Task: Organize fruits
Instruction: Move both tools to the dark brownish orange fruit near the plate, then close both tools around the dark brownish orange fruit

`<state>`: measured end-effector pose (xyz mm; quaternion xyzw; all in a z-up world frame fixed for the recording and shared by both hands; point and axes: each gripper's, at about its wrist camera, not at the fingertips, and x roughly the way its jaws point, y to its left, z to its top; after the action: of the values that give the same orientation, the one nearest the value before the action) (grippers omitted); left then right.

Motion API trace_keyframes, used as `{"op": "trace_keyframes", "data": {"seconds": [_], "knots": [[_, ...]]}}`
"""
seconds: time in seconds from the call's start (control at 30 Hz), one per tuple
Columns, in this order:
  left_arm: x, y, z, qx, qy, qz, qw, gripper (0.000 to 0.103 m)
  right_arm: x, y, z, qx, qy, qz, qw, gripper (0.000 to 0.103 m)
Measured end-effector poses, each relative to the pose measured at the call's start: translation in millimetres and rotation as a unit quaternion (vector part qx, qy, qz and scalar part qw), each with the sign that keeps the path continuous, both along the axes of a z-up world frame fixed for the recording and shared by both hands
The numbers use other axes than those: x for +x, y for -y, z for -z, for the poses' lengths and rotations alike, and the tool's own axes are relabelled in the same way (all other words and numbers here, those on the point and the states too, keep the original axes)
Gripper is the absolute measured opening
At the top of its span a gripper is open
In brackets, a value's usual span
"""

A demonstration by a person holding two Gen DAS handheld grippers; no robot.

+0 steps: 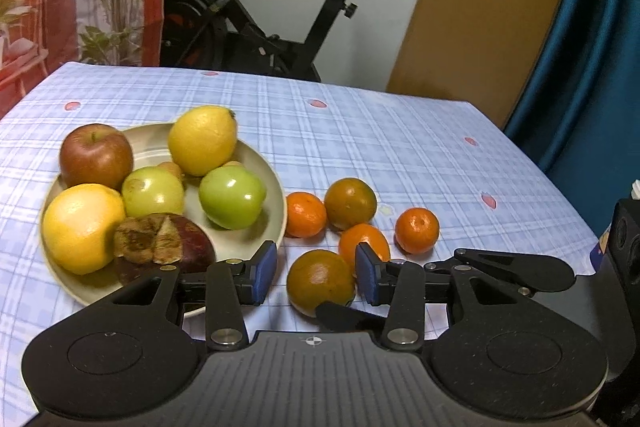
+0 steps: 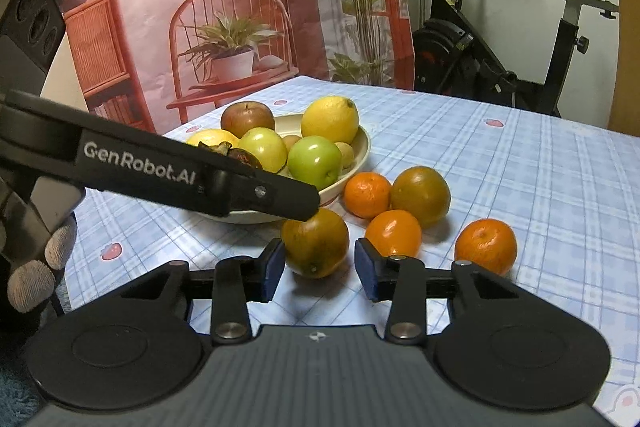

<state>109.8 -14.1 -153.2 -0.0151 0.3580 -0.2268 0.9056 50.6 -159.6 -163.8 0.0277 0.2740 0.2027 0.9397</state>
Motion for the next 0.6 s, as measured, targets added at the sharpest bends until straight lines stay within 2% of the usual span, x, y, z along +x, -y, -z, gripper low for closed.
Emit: {"op": "trace_keyframes", "data": {"seconds": [0.23,0.6], "knots": [[1.7,5.6,10.0,0.004,-0.021,0.014,0.9997,0.046,2.3,-1.9,1.0,-0.003,-0.007,-0.004,1.0,0.042],[-6.1,7.0,8.2,-0.015,-0.014,0.031,0.9993,0.045,9.3,-5.8,5.8,-0.008,-0.025,-0.005,1.0,0.043]]}}
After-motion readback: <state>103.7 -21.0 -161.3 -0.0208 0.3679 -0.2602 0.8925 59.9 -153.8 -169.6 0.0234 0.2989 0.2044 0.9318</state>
